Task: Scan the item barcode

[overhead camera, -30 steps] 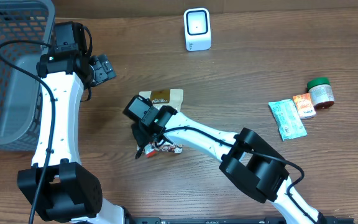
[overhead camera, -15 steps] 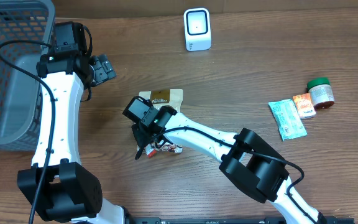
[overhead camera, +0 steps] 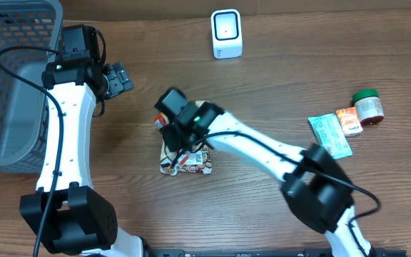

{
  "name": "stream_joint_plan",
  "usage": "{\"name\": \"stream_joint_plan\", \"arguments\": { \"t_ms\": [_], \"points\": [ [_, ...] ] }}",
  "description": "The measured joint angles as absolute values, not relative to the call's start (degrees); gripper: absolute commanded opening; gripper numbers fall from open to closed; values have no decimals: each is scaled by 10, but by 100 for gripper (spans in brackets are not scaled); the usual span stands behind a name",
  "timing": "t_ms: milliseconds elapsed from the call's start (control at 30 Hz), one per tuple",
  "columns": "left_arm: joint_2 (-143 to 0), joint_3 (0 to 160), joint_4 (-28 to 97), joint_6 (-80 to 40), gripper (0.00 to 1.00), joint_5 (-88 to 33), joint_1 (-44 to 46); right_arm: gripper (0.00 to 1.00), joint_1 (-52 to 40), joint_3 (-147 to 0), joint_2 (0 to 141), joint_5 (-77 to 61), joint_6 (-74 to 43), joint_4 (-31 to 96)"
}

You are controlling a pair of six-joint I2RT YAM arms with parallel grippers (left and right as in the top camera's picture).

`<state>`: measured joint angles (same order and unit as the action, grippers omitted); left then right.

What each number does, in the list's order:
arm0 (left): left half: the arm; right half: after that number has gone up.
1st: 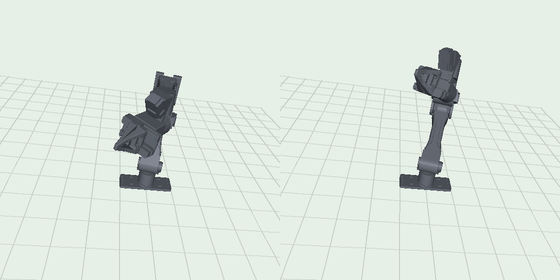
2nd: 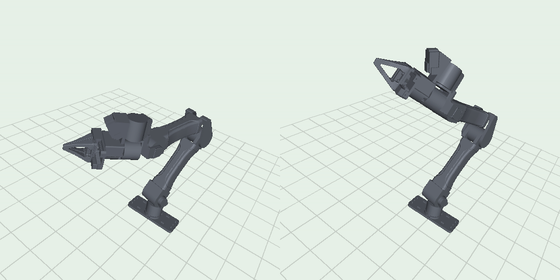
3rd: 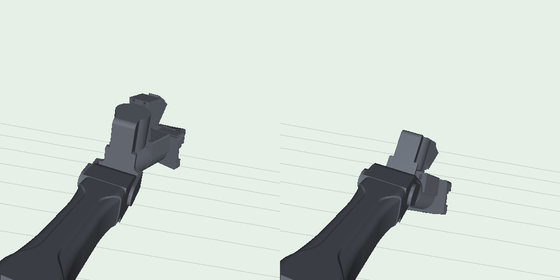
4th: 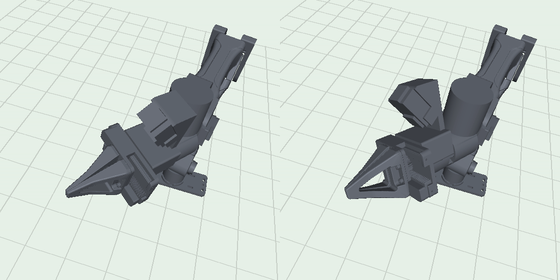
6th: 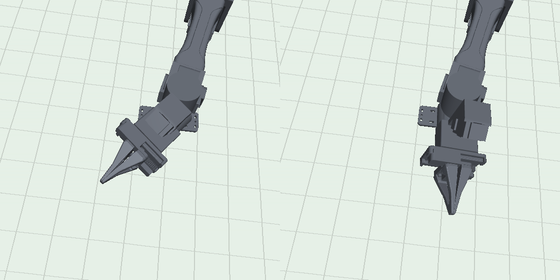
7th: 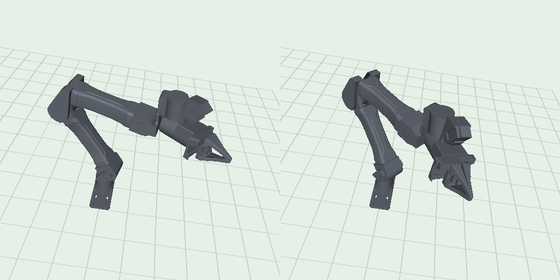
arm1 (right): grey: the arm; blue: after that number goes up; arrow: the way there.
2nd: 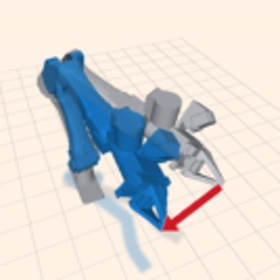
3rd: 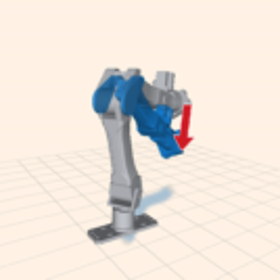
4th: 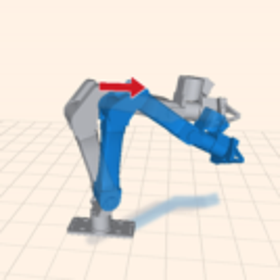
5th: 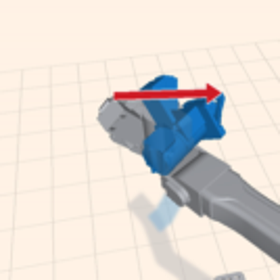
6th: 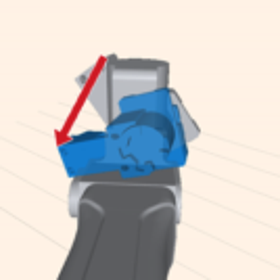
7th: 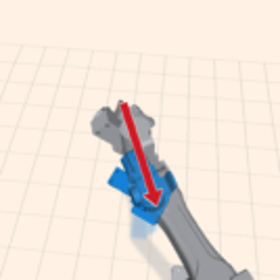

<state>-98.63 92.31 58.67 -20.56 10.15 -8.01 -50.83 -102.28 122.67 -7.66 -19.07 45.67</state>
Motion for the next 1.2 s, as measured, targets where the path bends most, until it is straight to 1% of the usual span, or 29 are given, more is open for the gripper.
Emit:
{"name": "stream_joint_plan", "arguments": {
  "t_ms": [167,333,433,833,1200],
  "points": [
    [-986,923,587,-206,99,102,-80,4,-469,-1023,1210,-88,-143,511],
    [-986,923,587,-206,100,102,-80,4,-446,-1022,1210,-116,-102,529],
    [-986,923,587,-206,100,102,-80,4,-446,-1022,1210,-129,-98,532],
    [-986,923,587,-206,100,102,-80,4,-460,-942,1210,-148,-195,452],
    [-986,923,587,-206,100,102,-80,4,-468,-912,1210,-148,-217,405]
  ]
}}
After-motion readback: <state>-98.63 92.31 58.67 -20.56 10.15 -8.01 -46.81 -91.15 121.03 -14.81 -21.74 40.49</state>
